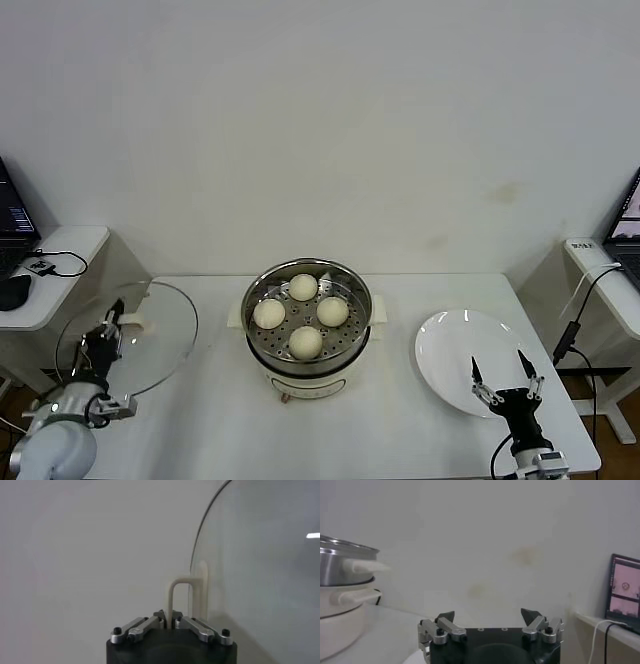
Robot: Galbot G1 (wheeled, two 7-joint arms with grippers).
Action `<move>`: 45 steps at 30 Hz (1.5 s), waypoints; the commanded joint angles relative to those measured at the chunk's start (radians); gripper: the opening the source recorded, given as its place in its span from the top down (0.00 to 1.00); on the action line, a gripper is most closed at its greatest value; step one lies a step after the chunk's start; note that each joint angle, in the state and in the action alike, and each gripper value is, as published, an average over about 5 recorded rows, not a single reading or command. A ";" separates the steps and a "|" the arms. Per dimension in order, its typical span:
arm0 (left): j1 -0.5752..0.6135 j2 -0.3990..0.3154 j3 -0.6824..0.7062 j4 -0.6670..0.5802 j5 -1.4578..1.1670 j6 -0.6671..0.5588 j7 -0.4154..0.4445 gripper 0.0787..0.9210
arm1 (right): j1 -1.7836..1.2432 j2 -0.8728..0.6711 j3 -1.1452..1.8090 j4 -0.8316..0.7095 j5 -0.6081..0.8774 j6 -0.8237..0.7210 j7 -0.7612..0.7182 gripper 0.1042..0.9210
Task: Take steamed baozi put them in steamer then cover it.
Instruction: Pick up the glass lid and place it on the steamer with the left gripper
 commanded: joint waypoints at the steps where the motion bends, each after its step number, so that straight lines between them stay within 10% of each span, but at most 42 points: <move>1: -0.024 0.113 0.116 -0.255 -0.211 0.198 0.120 0.92 | 0.001 0.004 -0.008 -0.003 -0.017 0.006 0.001 0.12; 9: -0.283 0.178 0.477 -0.224 -0.220 0.312 0.155 0.92 | 0.012 0.044 -0.026 -0.014 -0.089 0.015 0.008 0.12; 16: -0.520 0.074 0.652 -0.145 -0.092 0.378 0.228 0.92 | 0.022 0.082 -0.048 -0.031 -0.142 0.017 0.017 0.12; 45: -0.558 -0.313 0.769 0.012 0.302 0.388 0.386 0.92 | 0.039 0.110 -0.083 -0.074 -0.214 0.049 0.034 0.12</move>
